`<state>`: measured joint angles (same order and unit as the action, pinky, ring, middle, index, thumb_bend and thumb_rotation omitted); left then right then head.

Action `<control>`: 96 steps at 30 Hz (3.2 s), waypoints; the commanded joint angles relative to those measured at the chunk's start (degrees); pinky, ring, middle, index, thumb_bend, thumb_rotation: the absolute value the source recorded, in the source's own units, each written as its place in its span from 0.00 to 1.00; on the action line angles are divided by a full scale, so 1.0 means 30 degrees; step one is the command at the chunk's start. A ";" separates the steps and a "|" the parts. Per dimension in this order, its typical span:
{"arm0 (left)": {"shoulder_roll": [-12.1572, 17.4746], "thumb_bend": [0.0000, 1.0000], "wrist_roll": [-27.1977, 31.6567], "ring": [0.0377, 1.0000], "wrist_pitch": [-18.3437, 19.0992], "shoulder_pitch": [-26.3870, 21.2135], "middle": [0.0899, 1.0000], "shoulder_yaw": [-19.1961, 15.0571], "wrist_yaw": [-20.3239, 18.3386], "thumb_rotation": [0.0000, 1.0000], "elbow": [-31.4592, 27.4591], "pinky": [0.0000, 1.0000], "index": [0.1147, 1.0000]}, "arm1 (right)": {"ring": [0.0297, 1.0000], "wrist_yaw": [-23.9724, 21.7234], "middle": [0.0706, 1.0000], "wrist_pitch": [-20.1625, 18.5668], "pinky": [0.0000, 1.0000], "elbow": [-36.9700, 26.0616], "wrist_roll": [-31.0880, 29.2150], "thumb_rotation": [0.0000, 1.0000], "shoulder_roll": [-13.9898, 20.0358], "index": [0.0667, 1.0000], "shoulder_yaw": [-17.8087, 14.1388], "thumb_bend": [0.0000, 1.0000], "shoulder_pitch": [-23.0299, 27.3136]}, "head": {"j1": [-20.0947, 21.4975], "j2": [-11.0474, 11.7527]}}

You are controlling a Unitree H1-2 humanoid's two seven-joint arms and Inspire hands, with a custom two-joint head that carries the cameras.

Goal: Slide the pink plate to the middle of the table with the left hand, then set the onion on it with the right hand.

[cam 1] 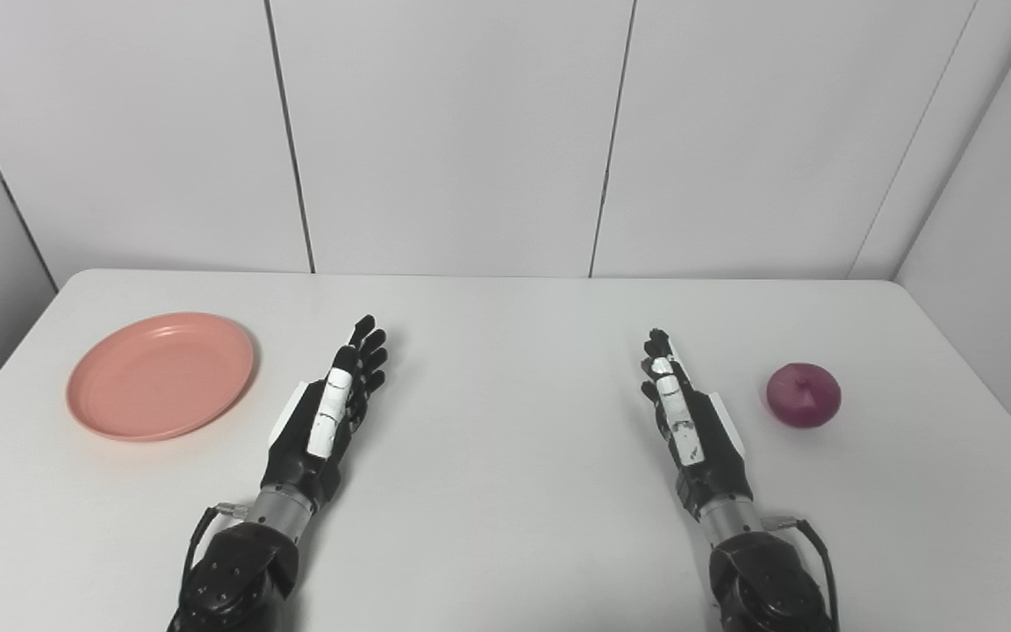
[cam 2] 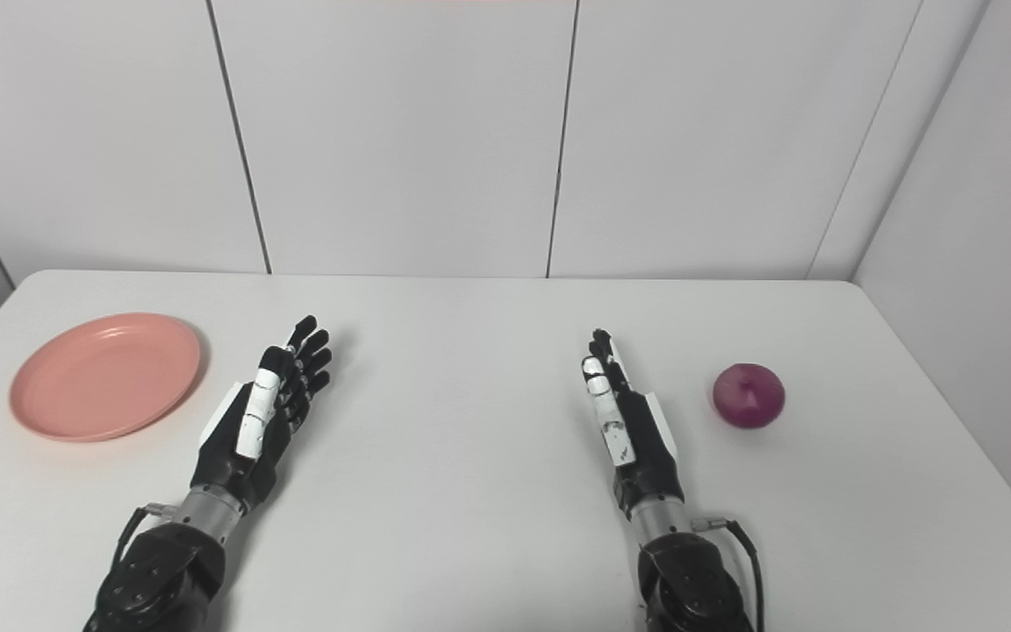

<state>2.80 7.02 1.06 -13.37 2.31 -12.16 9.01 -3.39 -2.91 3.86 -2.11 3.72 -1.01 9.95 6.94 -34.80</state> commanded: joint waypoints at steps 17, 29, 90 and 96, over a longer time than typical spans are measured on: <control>-0.0072 0.81 0.0064 1.00 -0.0123 -0.0393 1.00 -0.0033 0.0073 1.00 -0.0353 1.00 1.00 | 1.00 -0.0103 1.00 0.0573 1.00 -0.0547 -0.0010 1.00 0.0054 1.00 0.0070 0.62 0.0680 | -0.0082 0.0089; -0.0058 0.81 0.0150 1.00 -0.0073 -0.0379 1.00 -0.0091 0.0031 1.00 -0.0266 1.00 1.00 | 1.00 -0.0294 1.00 0.0973 1.00 -0.0388 -0.0083 1.00 0.0094 1.00 0.0059 0.61 0.0721 | -0.0133 0.0131; -0.0248 0.80 -0.2344 1.00 -0.0323 -0.1448 1.00 0.0885 0.1268 1.00 -0.1323 1.00 1.00 | 1.00 -0.1353 1.00 0.1981 1.00 0.0369 -0.1255 1.00 0.1079 1.00 -0.0960 0.48 0.0069 | -0.8601 0.4314; 0.0336 0.81 -0.2136 1.00 -0.0159 -0.1855 1.00 0.0689 0.0995 1.00 -0.1132 1.00 1.00 | 1.00 -0.1410 1.00 0.1893 1.00 0.0206 -0.1367 1.00 0.1137 1.00 -0.0928 0.43 0.0059 | -0.9006 0.4593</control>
<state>3.53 0.50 1.42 -15.71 4.77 -9.32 6.76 -7.59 1.69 6.50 -5.50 6.76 -3.44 9.05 -19.78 -21.09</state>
